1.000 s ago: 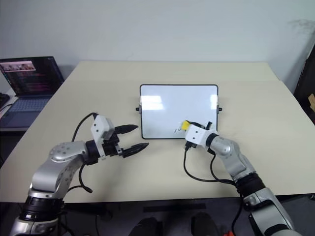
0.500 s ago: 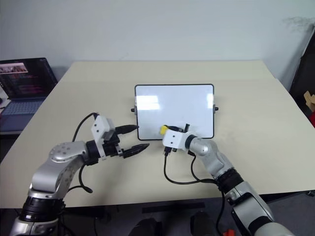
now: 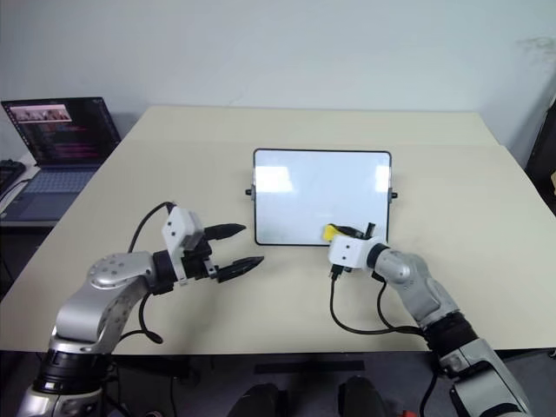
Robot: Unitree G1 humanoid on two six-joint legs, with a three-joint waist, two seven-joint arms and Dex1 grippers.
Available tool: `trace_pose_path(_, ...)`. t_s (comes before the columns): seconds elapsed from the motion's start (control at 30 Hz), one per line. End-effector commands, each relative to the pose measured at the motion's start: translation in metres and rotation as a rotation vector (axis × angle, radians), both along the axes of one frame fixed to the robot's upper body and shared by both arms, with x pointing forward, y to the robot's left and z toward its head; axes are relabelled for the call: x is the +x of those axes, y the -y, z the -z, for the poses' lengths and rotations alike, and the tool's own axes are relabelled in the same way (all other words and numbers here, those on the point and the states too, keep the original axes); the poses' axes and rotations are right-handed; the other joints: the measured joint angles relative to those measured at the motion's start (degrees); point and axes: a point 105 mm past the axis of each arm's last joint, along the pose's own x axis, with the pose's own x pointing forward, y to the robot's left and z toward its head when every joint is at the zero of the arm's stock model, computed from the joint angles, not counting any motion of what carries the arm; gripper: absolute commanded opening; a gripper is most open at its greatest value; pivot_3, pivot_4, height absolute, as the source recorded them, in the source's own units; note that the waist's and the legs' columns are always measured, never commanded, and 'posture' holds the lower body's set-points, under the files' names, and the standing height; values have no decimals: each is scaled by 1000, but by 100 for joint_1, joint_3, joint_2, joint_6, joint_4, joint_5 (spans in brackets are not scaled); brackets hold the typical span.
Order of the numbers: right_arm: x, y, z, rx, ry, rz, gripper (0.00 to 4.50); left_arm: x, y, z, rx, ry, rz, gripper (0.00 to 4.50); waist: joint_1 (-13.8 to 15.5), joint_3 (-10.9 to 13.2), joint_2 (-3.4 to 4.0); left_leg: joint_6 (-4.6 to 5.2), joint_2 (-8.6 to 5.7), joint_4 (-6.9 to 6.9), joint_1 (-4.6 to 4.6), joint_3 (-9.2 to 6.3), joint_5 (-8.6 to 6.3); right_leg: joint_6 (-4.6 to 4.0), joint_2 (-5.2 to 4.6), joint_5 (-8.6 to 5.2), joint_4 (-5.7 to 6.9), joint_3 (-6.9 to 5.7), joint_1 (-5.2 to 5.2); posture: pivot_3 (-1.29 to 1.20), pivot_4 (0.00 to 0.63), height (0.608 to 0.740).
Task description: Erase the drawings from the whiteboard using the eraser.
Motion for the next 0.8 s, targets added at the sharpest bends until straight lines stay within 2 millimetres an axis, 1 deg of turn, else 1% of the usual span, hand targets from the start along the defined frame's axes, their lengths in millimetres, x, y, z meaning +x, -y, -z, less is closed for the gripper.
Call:
trace_pose_path(0.03, 3, 11, -9, 58, -1, 56, 1112, 0, 7, -11, -14, 41, 36, 4500, -4, 0, 0, 0, 0, 0, 0, 0, 0, 0, 0, 0, 0, 0, 0, 0, 150, 740)
trace_pose_path(0.13, -4, -1, -25, 128, 18, 16, 1111, -1, 11, -13, -18, 41, 53, 4500, -26, 2, -1, 0, 0, -1, -6, 0, 0, 0, 0, 0, 0, 0, -6, 0, 150, 740)
trace_pose_path(0.17, -6, -4, -35, 174, 24, 13, 1111, -2, 13, -15, -18, 44, 65, 4500, -32, 3, -1, 0, 0, -1, -10, -1, 0, 0, 0, 0, 0, -1, -9, 0, 150, 740)
trace_pose_path(0.2, -9, -5, -43, 216, 24, 13, 1111, -2, 15, -16, -17, 47, 78, 4500, -36, 3, 0, 0, 0, -2, -18, -4, 0, 0, 0, 0, 0, -2, -15, 0, 150, 740)
trace_pose_path(0.23, -13, -3, -53, 261, 28, 23, 1111, -4, 19, -19, -15, 53, 101, 4500, -43, 3, 0, 0, 1, -2, -28, -8, 0, 0, 0, 0, 0, -5, -23, 0, 150, 740)
trace_pose_path(0.27, -16, -1, -58, 287, 28, 31, 1111, -4, 21, -21, -13, 57, 116, 4500, -39, 3, 0, 0, 2, -2, -40, -7, 0, 0, 0, 0, -1, -4, -37, 0, 150, 740)
trace_pose_path(0.33, -19, 23, -70, 361, 33, 134, 1111, -8, 35, -26, -6, 71, 191, 4500, -22, 3, 0, -2, 2, -2, -69, -5, 1, 1, 0, -1, -1, -1, -68, 0, 150, 740)
trace_pose_path(0.37, -22, 35, -71, 384, 28, 183, 1111, -10, 41, -29, -3, 78, 227, 4500, 10, 2, -1, -3, 1, -3, -83, -6, 1, 4, -2, -3, -3, -2, -81, 0, 150, 740)
trace_pose_path(0.4, -24, 44, -72, 400, 20, 223, 1111, -11, 46, -31, 1, 83, 256, 4500, 16, 2, -1, -6, 1, -1, -108, -7, 2, 4, -3, -3, -4, -3, -101, 0, 150, 740)
trace_pose_path(0.43, -26, 48, -71, 406, 13, 244, 1111, -12, 48, -31, 3, 85, 270, 4500, 30, 2, -1, -18, 0, 0, -116, -6, 9, 4, -3, -3, -8, -4, -109, 0, 150, 740)
trace_pose_path(0.53, -36, 91, -65, 500, -35, 448, 1111, -14, 73, -41, 13, 120, 404, 4500, 78, 3, 0, -16, -1, -1, -122, -6, 7, 4, -2, -3, -14, -5, -112, 0, 150, 740)
trace_pose_path(0.6, -42, 108, -63, 546, -51, 539, 1111, -13, 87, -44, 14, 132, 470, 4500, 98, 3, 0, -3, -3, -1, -125, -7, 0, 4, 0, -3, -13, -8, -112, 0, 150, 740)
trace_pose_path(0.67, -46, 120, -62, 593, -62, 610, 1111, -13, 100, -46, 12, 133, 529, 4500, 83, 3, 1, -2, -7, 0, -122, -2, 0, 5, 3, -3, -9, -4, -111, 0, 150, 740)
trace_pose_path(0.73, -49, 134, -54, 642, -105, 704, 1111, -16, 117, -51, -4, 131, 604, 4500, 62, 4, 2, -1, -6, 0, -113, 10, 0, 5, 9, -3, -2, -4, -110, 0, 150, 740)
trace_pose_path(0.8, -49, 141, -47, 679, -145, 766, 1111, -15, 129, -56, -18, 128, 652, 4500, 55, 4, 2, 0, -6, 1, -112, 11, 0, 5, 17, -4, 1, -5, -109, 0, 150, 740)
